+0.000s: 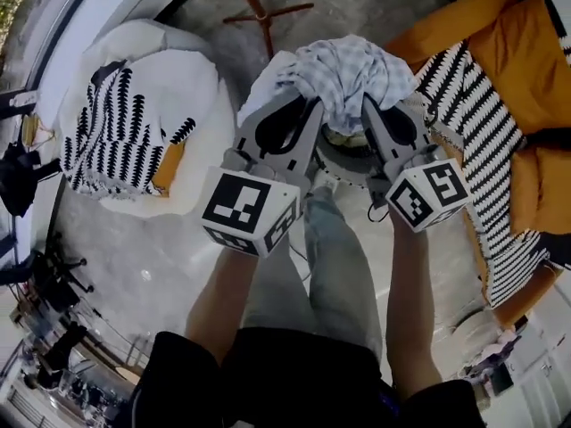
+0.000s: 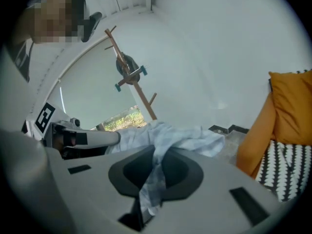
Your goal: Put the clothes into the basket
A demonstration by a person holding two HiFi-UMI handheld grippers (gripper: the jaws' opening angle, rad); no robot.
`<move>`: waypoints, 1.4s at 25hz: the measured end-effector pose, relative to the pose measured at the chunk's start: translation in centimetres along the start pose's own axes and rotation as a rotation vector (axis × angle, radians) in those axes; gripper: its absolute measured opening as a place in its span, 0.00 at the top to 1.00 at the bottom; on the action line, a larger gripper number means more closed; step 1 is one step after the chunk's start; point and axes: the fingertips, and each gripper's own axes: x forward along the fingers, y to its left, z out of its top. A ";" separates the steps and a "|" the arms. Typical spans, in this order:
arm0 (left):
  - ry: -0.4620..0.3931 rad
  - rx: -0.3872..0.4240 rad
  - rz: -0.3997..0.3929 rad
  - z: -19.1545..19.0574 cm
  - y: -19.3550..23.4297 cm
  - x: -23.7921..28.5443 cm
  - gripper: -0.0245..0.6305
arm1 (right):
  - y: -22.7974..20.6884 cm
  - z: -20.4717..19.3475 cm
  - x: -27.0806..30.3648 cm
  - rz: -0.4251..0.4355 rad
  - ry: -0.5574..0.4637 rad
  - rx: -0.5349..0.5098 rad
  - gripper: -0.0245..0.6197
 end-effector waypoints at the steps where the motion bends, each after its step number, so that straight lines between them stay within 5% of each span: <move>1: 0.007 0.017 -0.036 0.6 -2.1 0.8 0.89 | -1.0 0.8 -1.8 -0.031 -0.017 0.008 0.90; 7: 0.013 0.076 -0.281 4.1 -14.8 5.4 0.89 | -6.5 6.6 -13.3 -0.242 -0.125 0.019 0.90; 15: 0.145 0.048 -0.488 -4.8 -24.5 10.5 0.89 | -13.9 1.0 -23.4 -0.462 -0.108 0.082 0.90; 31: 0.519 0.122 -0.104 -22.4 -9.8 16.2 0.89 | -17.1 -16.9 -13.0 -0.382 0.160 0.278 0.90; 34: 0.585 0.108 -0.080 -24.9 -8.3 16.6 0.73 | -17.9 -19.4 -11.9 -0.398 0.234 0.289 0.88; 35: 0.601 0.097 -0.071 -25.5 -7.8 16.7 0.70 | -18.1 -20.1 -11.7 -0.403 0.260 0.292 0.81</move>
